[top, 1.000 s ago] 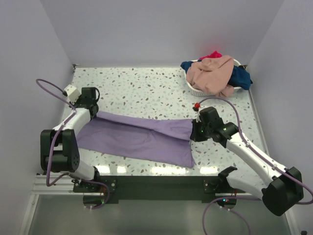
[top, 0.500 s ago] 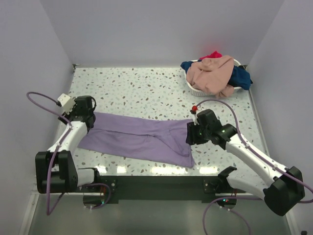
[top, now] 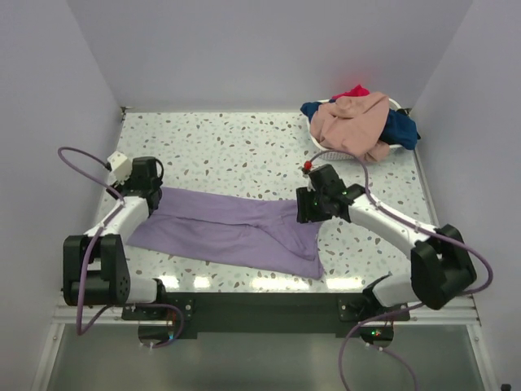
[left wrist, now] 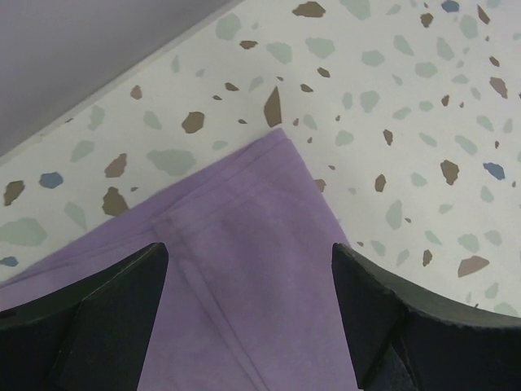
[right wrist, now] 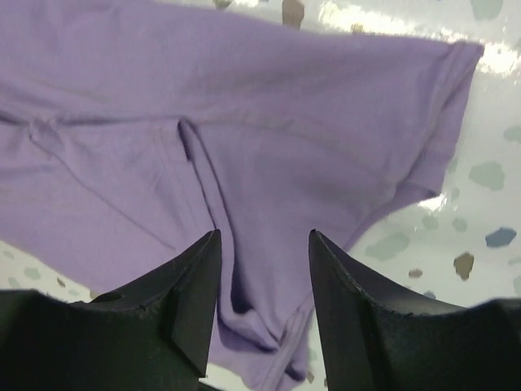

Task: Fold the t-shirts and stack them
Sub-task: Fold the tshirt

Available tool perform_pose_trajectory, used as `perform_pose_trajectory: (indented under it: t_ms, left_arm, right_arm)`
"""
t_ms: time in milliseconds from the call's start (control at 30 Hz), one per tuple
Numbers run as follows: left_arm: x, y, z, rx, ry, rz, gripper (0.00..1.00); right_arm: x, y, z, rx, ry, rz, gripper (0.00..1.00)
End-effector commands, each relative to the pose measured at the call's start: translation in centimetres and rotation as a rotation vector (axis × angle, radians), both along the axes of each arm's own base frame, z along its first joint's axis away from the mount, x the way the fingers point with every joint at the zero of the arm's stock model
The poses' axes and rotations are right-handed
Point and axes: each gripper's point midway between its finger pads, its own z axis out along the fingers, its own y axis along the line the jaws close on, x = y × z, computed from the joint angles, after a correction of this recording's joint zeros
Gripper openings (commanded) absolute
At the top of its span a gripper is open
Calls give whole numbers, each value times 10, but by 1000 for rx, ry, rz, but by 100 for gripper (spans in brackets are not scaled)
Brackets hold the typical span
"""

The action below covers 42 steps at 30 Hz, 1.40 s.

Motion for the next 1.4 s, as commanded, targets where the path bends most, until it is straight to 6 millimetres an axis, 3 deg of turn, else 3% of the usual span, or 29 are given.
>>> perform_pose_trajectory:
  t_ms: [0, 100, 367, 533, 733, 833, 933, 1033, 1067, 1100, 1167, 1200, 1367]
  left_arm:
    - [29, -12, 10, 2, -81, -109, 87]
    - [38, -20, 3, 3, -67, -187, 88]
    - [44, -30, -23, -29, 5, -255, 90]
    - [44, -34, -39, -66, 44, -266, 91]
    - [45, -37, -42, -75, 59, -288, 92]
    - [44, -37, -45, -79, 74, -289, 92]
    - [44, -39, -50, -94, 99, -293, 92]
    - [46, -48, -55, -138, 95, -316, 92]
    - [47, -51, -55, -147, 91, -328, 92]
    - [48, -57, -54, -144, 90, -345, 93]
    - [47, -55, -53, -124, 99, -333, 93]
    - [48, -66, -52, -120, 99, -361, 93]
    - [49, -78, -46, -133, 84, -407, 93]
  right_arm:
    - [49, 4, 11, 5, -101, -70, 50]
    - [70, -4, 7, -13, -113, -119, 50]
    - [102, -30, -17, -81, -90, -188, 48]
    - [102, -41, -39, -140, -41, -205, 47]
    - [95, -60, -53, -197, -6, -250, 47]
    - [93, -60, -61, -178, 16, -250, 46]
    - [93, -57, -68, -167, 33, -237, 41]
    - [94, -58, -75, -173, 51, -240, 19]
    - [94, -61, -79, -184, 64, -244, 5]
    - [97, -62, -79, -188, 64, -247, 1]
    - [99, -74, -80, -212, 81, -261, 0]
    - [102, -78, -77, -215, 78, -268, 0]
    - [113, -116, -58, -213, 48, -360, 0]
